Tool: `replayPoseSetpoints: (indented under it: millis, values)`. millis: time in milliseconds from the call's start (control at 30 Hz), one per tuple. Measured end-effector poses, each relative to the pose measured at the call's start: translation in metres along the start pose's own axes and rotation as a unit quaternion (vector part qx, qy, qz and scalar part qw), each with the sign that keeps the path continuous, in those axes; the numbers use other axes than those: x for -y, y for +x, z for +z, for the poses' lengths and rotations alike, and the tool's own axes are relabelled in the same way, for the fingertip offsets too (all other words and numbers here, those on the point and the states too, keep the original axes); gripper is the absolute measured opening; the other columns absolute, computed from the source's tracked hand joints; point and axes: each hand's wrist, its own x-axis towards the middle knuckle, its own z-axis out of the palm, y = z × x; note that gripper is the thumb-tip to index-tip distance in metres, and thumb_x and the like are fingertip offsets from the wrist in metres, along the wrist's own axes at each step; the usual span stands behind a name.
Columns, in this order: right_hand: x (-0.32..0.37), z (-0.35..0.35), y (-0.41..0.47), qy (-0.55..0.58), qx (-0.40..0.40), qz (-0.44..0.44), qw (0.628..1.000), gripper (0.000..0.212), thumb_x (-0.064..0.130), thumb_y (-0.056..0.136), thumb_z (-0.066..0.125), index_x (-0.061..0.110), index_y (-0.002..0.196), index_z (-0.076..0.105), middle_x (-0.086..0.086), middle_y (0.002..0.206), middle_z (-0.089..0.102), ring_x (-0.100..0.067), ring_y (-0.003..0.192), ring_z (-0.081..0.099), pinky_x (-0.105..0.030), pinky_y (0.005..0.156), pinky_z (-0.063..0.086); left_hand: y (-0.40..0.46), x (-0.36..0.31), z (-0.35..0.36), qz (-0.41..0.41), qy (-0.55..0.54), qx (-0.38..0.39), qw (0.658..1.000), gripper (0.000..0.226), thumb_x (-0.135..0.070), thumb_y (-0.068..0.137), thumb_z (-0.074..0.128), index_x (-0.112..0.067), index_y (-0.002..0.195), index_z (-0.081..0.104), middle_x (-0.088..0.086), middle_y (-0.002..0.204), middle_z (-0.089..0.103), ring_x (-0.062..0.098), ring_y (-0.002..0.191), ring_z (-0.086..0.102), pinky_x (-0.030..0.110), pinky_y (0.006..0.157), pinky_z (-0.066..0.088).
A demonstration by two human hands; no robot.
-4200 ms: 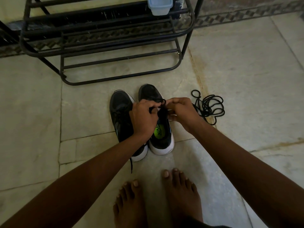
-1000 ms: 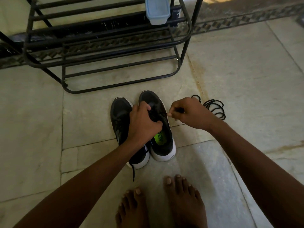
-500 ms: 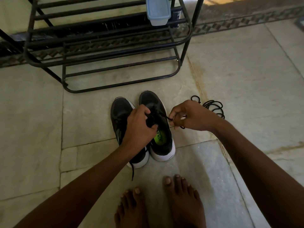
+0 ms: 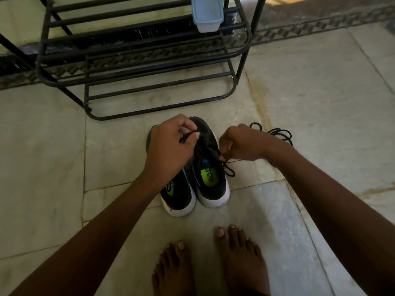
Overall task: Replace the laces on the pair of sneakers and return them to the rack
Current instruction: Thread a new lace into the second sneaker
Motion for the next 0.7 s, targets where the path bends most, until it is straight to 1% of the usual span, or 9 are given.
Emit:
replayPoseSetpoints:
  millis: [67, 133, 200, 267, 367, 467, 567, 633, 700]
  values:
    - [0.007, -0.003, 0.011, 0.024, -0.094, -0.015, 0.995, 0.010, 0.018, 0.086, 0.074, 0.013, 0.093, 0.068, -0.005, 0.094, 0.072, -0.023, 0.090, 0.069, -0.041, 0.083, 0.058, 0.003, -0.005, -0.004, 0.017, -0.018, -0.012, 1.000, 0.008, -0.020, 0.089, 0.078, -0.022, 0.096, 0.073, -0.014, 0.085, 0.071, -0.003, 0.072, 0.066, 0.007, 0.062, 0.046]
    - [0.017, -0.004, 0.019, 0.101, -0.145, -0.043, 0.983, 0.024, 0.013, 0.084, 0.076, 0.014, 0.105, 0.064, -0.002, 0.103, 0.070, -0.018, 0.097, 0.068, -0.038, 0.088, 0.058, 0.006, -0.009, -0.007, 0.043, -0.028, -0.026, 0.998, 0.008, -0.017, 0.090, 0.077, -0.019, 0.097, 0.073, -0.011, 0.086, 0.071, -0.009, 0.064, 0.059, 0.005, 0.057, 0.040]
    - [0.028, -0.005, 0.021, 0.274, -0.104, -0.059, 0.954, 0.031, 0.001, 0.087, 0.071, 0.011, 0.114, 0.061, -0.006, 0.108, 0.072, -0.017, 0.102, 0.070, -0.032, 0.089, 0.058, 0.007, -0.008, -0.009, 0.063, -0.032, -0.046, 0.996, 0.007, -0.015, 0.093, 0.074, -0.016, 0.099, 0.072, -0.009, 0.087, 0.071, -0.009, 0.057, 0.054, 0.006, 0.053, 0.036]
    - [0.033, -0.005, 0.019, 0.399, -0.050, -0.061, 0.913, 0.031, -0.006, 0.092, 0.064, 0.006, 0.120, 0.058, -0.016, 0.103, 0.074, -0.021, 0.097, 0.072, -0.029, 0.084, 0.055, 0.009, -0.002, -0.010, 0.057, -0.040, -0.067, 0.995, 0.010, -0.016, 0.096, 0.069, -0.016, 0.107, 0.069, -0.007, 0.088, 0.069, 0.001, 0.053, 0.055, 0.011, 0.049, 0.037]
    - [0.034, -0.005, 0.016, 0.434, -0.071, -0.059, 0.896, 0.025, 0.000, 0.093, 0.066, 0.003, 0.117, 0.059, -0.020, 0.091, 0.075, -0.024, 0.086, 0.071, -0.037, 0.081, 0.051, 0.015, 0.019, -0.010, 0.043, -0.032, -0.076, 0.996, 0.016, -0.016, 0.100, 0.062, -0.018, 0.116, 0.065, -0.005, 0.087, 0.067, 0.010, 0.066, 0.064, 0.023, 0.056, 0.049]
    - [0.030, -0.008, 0.017, 0.487, -0.135, -0.039, 0.862, 0.018, 0.005, 0.093, 0.069, 0.002, 0.109, 0.061, -0.015, 0.084, 0.073, -0.026, 0.083, 0.070, -0.043, 0.081, 0.052, 0.021, 0.043, -0.011, 0.023, -0.009, -0.071, 0.997, 0.013, -0.014, 0.101, 0.060, -0.016, 0.110, 0.069, -0.004, 0.087, 0.066, 0.004, 0.078, 0.063, 0.016, 0.069, 0.050]
    - [0.025, -0.013, 0.016, 0.539, -0.172, -0.043, 0.824, 0.009, 0.005, 0.095, 0.067, 0.006, 0.102, 0.061, -0.009, 0.084, 0.068, -0.026, 0.082, 0.067, -0.040, 0.078, 0.052, 0.022, 0.061, -0.012, 0.000, 0.031, -0.063, 0.998, 0.014, -0.011, 0.102, 0.058, -0.012, 0.099, 0.072, 0.001, 0.088, 0.068, 0.009, 0.080, 0.061, 0.008, 0.074, 0.042]
    - [0.023, -0.014, 0.017, 0.532, -0.190, -0.037, 0.824, 0.008, 0.005, 0.095, 0.066, 0.005, 0.101, 0.061, -0.009, 0.084, 0.067, -0.025, 0.081, 0.066, -0.036, 0.076, 0.054, 0.022, 0.068, -0.012, -0.026, 0.057, -0.056, 0.996, 0.017, -0.011, 0.102, 0.057, -0.011, 0.096, 0.073, 0.002, 0.086, 0.067, 0.013, 0.079, 0.061, 0.005, 0.072, 0.037]
    - [0.022, -0.012, 0.020, 0.515, -0.212, -0.026, 0.830, 0.009, 0.004, 0.094, 0.067, 0.003, 0.102, 0.063, -0.014, 0.085, 0.068, -0.024, 0.080, 0.068, -0.034, 0.073, 0.054, 0.021, 0.073, -0.013, -0.042, 0.082, -0.049, 0.995, 0.018, -0.011, 0.102, 0.057, -0.008, 0.095, 0.074, 0.003, 0.085, 0.067, 0.017, 0.080, 0.062, 0.013, 0.071, 0.038]
